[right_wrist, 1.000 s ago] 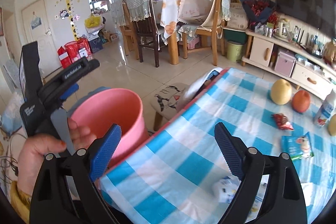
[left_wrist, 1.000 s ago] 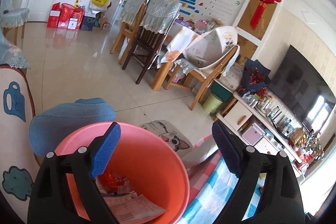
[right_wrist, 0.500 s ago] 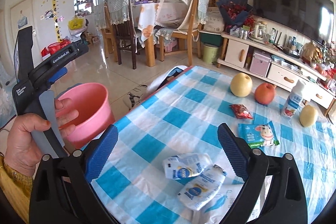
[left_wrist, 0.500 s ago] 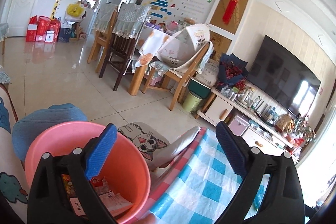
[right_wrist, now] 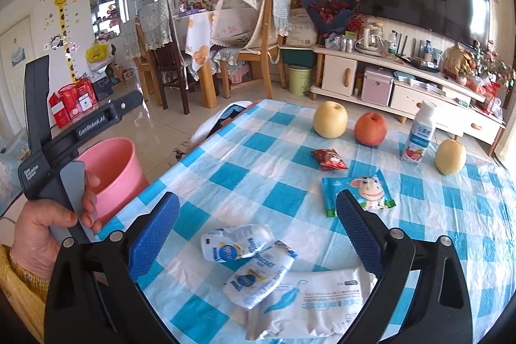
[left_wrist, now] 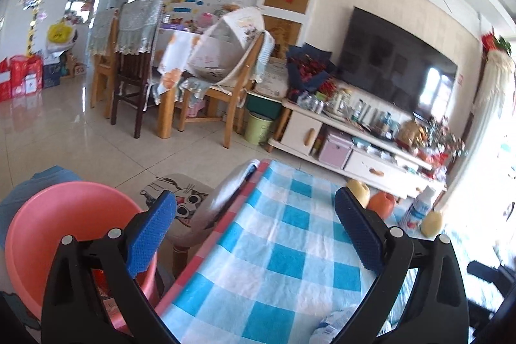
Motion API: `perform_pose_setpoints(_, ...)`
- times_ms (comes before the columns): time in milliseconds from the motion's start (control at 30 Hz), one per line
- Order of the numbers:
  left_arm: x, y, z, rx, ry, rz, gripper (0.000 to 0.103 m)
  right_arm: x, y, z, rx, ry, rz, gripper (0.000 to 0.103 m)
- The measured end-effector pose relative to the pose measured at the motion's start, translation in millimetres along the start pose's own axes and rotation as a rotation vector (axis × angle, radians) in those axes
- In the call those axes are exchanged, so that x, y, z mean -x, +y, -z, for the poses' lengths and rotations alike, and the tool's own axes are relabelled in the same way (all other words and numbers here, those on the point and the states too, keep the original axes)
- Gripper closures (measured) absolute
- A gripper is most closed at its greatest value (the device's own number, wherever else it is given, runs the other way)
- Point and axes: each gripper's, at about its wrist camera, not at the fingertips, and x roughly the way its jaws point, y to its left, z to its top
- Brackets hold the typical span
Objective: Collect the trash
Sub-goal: 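Bring both open grippers back over the table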
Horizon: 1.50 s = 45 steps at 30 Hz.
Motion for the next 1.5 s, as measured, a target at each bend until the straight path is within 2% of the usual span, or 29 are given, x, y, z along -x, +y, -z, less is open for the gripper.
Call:
perform_pose_setpoints(233,-16,-39,16,-0.115,0.107,0.025,0.004,12,-34,2,-0.08,-0.008,0.022,0.006)
perform_pose_setpoints(767,-28,-113,53,-0.304,0.208,0.117,0.004,39,-99,8,-0.205,-0.023,0.073,0.005)
perform_pose_setpoints(1100,-34,-152,74,-0.407,0.264,0.158,0.004,54,-154,14,-0.331,-0.013,0.141,0.005)
perform_pose_setpoints(1200,-41,-159,73,-0.391,0.285,0.174,0.004,57,-170,16,-0.37,-0.004,0.16,0.005)
perform_pose_setpoints(1333,-60,-164,70,-0.299,0.354,0.174,0.004,58,-187,19,-0.4,0.012,0.182,0.005)
perform_pose_setpoints(1433,-82,-170,68,-0.21,0.428,0.162,0.004,52,-195,22,-0.4,0.059,0.191,0.005)
perform_pose_setpoints(1500,-97,-180,66,-0.196,0.452,0.144,0.004,47,-199,26,-0.396,0.092,0.189,0.005)
